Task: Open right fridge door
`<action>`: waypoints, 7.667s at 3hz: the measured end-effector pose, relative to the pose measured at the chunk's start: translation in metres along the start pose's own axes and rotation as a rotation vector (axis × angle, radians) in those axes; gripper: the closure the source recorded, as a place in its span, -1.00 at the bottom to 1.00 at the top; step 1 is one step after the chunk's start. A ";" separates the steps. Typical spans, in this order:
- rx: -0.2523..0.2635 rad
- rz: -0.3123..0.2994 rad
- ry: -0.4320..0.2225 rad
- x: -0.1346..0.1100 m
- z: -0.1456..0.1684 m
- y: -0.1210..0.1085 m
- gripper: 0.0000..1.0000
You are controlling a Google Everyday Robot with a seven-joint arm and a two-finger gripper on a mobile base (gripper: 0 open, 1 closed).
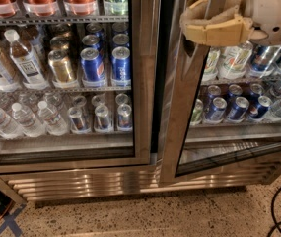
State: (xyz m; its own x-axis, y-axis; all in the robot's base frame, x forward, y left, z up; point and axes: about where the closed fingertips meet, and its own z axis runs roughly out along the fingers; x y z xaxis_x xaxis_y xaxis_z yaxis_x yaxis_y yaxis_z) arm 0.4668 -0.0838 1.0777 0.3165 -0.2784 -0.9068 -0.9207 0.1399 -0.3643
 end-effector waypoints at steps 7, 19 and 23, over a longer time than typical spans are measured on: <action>0.092 -0.032 0.079 -0.030 -0.024 0.021 -1.00; 0.407 -0.149 0.508 -0.083 -0.078 0.064 -1.00; 0.407 -0.149 0.508 -0.083 -0.078 0.064 0.11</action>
Offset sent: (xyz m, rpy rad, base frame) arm 0.0000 0.0000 0.0000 0.0000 0.0000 0.0000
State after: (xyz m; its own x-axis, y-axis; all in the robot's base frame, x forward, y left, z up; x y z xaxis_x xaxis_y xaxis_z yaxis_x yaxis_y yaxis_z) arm 0.3635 -0.1260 1.1460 0.1952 -0.7217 -0.6642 -0.6845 0.3847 -0.6192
